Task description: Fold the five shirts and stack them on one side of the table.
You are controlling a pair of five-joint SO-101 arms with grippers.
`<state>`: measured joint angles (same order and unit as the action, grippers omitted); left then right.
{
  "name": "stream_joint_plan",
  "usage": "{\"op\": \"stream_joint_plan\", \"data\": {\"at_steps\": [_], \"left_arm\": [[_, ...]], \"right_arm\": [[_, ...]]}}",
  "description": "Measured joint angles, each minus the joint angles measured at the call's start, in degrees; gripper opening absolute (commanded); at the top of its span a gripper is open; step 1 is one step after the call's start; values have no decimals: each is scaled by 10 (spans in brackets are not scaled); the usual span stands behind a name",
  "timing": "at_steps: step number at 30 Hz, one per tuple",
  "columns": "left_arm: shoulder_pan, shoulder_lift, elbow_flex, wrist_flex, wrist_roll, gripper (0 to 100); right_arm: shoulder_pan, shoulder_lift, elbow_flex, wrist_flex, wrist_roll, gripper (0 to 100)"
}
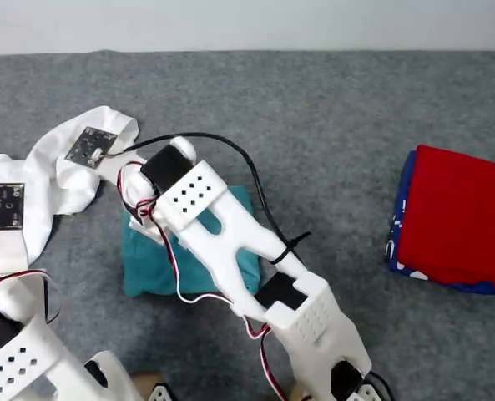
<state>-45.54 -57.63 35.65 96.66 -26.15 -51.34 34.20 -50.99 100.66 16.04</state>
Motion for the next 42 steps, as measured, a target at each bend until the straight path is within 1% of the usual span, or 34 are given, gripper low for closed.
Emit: {"op": "stream_joint_plan", "data": {"at_steps": [4, 7, 10, 12, 15, 17, 20, 23, 28, 31, 35, 40, 42], "left_arm": [[-2, 0, 0, 0, 1, 6], [-37, 0, -6, -8, 1, 6], [-93, 0, -9, -25, 1, 6], [-125, 0, -9, -33, 1, 6], [-152, 0, -9, -36, -10, 6], [-158, 0, -9, -36, -12, 6], [-163, 0, -9, -37, -12, 6], [-163, 0, -9, -37, -12, 6], [-163, 0, -9, -37, -12, 6], [-163, 0, -9, -37, -12, 6], [-163, 0, -9, -37, -12, 6], [-163, 0, -9, -37, -12, 6], [-163, 0, -9, -37, -12, 6]], "right_arm": [[-53, 0, 0, 0, 0, 36], [-78, 0, 0, 0, 0, 36], [-69, -1, 0, 0, 0, 36], [-47, -1, 0, 0, 0, 35], [-5, -1, 0, 0, 0, 32], [11, -1, 0, 0, 0, 32], [13, 20, 0, 0, 0, 32], [-7, 65, 0, 0, 0, 32], [-63, 141, 0, -6, 0, 32], [-70, 168, 0, -35, 0, 32], [-60, 172, -21, -55, 0, 33], [-4, 171, -116, -55, 0, 35], [17, 171, -156, -64, 12, 32]]}}
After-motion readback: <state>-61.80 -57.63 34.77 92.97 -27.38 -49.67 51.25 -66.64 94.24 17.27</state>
